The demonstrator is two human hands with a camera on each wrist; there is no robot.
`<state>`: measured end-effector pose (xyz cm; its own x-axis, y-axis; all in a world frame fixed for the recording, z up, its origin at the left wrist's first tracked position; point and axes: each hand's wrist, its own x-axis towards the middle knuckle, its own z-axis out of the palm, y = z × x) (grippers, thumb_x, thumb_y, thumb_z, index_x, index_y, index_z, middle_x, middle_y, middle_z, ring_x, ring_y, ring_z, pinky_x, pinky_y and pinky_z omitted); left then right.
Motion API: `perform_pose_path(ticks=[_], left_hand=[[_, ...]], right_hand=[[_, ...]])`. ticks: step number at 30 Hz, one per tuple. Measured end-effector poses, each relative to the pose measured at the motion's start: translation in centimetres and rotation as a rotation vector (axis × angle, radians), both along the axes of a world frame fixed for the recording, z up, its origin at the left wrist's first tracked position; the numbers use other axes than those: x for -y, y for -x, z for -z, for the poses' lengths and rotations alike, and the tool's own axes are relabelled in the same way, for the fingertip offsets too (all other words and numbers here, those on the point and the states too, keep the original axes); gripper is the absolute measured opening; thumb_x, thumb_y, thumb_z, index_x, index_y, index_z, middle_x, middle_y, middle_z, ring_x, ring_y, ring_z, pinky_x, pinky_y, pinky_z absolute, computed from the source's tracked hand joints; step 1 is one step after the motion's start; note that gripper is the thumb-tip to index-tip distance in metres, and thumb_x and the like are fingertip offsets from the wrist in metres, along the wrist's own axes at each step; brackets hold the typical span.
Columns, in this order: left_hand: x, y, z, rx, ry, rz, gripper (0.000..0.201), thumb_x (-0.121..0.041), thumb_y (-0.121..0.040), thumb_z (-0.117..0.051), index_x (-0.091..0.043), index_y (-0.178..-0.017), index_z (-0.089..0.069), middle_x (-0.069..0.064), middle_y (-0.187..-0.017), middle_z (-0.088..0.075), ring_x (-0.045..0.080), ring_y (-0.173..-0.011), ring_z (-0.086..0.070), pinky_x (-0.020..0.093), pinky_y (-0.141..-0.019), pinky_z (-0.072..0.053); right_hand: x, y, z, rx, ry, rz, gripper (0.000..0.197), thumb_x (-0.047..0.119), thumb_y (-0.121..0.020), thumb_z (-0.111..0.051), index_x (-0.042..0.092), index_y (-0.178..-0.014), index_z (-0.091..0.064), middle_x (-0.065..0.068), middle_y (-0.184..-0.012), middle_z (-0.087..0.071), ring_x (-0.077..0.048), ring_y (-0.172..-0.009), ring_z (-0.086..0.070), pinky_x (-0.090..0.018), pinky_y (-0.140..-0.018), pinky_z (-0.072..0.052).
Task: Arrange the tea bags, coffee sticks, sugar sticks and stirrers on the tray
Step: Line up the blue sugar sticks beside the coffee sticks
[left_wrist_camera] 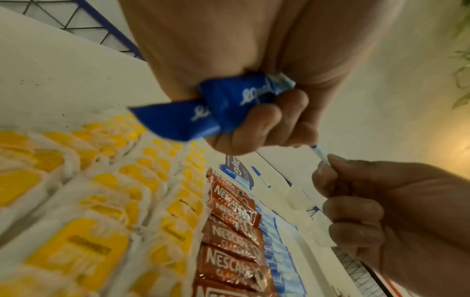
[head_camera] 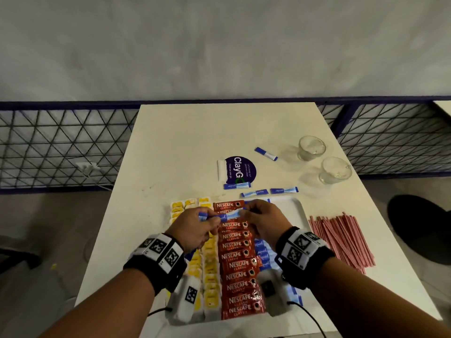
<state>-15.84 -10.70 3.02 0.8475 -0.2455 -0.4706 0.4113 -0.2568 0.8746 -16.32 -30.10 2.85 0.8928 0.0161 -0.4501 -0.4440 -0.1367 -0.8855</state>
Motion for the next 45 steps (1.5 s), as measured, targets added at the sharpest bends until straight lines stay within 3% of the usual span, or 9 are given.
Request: perform_pose_path(ticks=[5,11,21,26,30,33,37,42,45], left_hand=[[1.7,-1.5,0.1,0.049,-0.092,-0.052,0.011,-0.012,-0.094,-0.058,-0.01,-0.084,-0.062,0.006,-0.06,-0.061,0.012,-0.033,-0.031,0.02,-0.04,-0.027],[1.7,-2.4,1.0,0.077,-0.296,-0.129,0.021,-0.028,-0.095,-0.057,-0.011,-0.086,-0.065,0.009,-0.074,-0.066,0.011,-0.035,-0.036,0.024,-0.044,-0.034],[1.3,-2.0,1.6,0.035,-0.416,-0.198,0.022,-0.032,-0.094,-0.058,-0.013,-0.086,-0.065,0.007,-0.074,-0.068,0.015,-0.04,-0.04,0.024,-0.047,-0.034],[1.2,-1.7,1.3,0.006,-0.422,-0.211,0.021,-0.032,-0.095,-0.057,-0.013,-0.091,-0.065,0.005,-0.075,-0.067,0.011,-0.035,-0.038,0.024,-0.047,-0.035],[0.9,-1.5,1.3,-0.017,-0.43,-0.238,0.02,-0.032,-0.094,-0.057,-0.014,-0.094,-0.065,0.005,-0.076,-0.068,0.01,-0.034,-0.038,0.023,-0.046,-0.035],[0.8,-1.4,1.4,-0.031,-0.411,-0.262,0.02,-0.032,-0.094,-0.057,-0.014,-0.092,-0.065,0.006,-0.075,-0.068,0.014,-0.036,-0.036,0.023,-0.044,-0.034],[0.7,-1.2,1.4,-0.032,-0.41,-0.26,0.021,-0.033,-0.094,-0.057,-0.014,-0.09,-0.065,0.006,-0.075,-0.068,0.013,-0.035,-0.036,0.023,-0.043,-0.034],[0.5,-1.1,1.4,-0.034,-0.399,-0.239,0.027,-0.04,-0.094,-0.055,-0.014,-0.093,-0.065,0.005,-0.076,-0.067,0.011,-0.034,-0.036,0.025,-0.045,-0.035],[0.7,-1.0,0.8,-0.084,-0.24,-0.24,0.048,-0.054,-0.094,-0.039,-0.012,-0.096,-0.063,0.007,-0.07,-0.062,0.014,-0.036,-0.034,0.025,-0.044,-0.032]], right_hand=[[1.8,-1.2,0.1,0.04,0.02,-0.009,0.012,0.012,-0.09,-0.062,0.01,-0.078,-0.062,-0.003,-0.06,-0.059,-0.011,-0.042,-0.042,-0.023,-0.044,-0.036],[8.9,-3.9,3.7,-0.086,0.042,0.327,0.011,0.009,-0.089,-0.063,0.009,-0.078,-0.064,-0.007,-0.068,-0.065,-0.017,-0.039,-0.035,-0.023,-0.045,-0.029],[10.4,-7.0,7.3,-0.286,0.194,0.153,0.008,0.016,-0.091,-0.062,0.012,-0.086,-0.067,0.0,-0.072,-0.067,-0.018,-0.042,-0.041,-0.017,-0.036,-0.033],[9.6,-7.4,8.2,-0.296,0.178,0.161,0.016,0.017,-0.088,-0.065,0.013,-0.073,-0.069,-0.006,-0.074,-0.07,-0.018,-0.042,-0.04,-0.024,-0.043,-0.034],[9.2,-7.4,8.5,-0.293,0.254,0.145,0.016,0.029,-0.081,-0.072,0.018,-0.07,-0.074,-0.001,-0.066,-0.071,-0.017,-0.046,-0.049,-0.026,-0.048,-0.04],[9.0,-7.4,8.3,-0.24,0.449,0.045,0.028,0.044,-0.079,-0.069,0.023,-0.061,-0.069,0.0,-0.065,-0.069,-0.023,-0.061,-0.062,-0.033,-0.064,-0.055],[8.8,-7.5,7.9,-0.18,0.644,-0.104,0.031,0.05,-0.084,-0.06,0.03,-0.06,-0.057,0.001,-0.082,-0.068,-0.02,-0.08,-0.062,-0.033,-0.085,-0.053],[8.9,-7.5,7.0,-0.192,0.803,-0.287,0.043,0.06,-0.088,-0.048,0.019,-0.083,-0.06,-0.004,-0.102,-0.069,-0.023,-0.1,-0.062,-0.031,-0.09,-0.048],[8.8,-7.5,5.7,-0.219,0.763,-0.249,0.059,0.068,-0.085,-0.044,0.012,-0.08,-0.063,-0.006,-0.086,-0.067,-0.024,-0.086,-0.062,-0.032,-0.077,-0.048]])
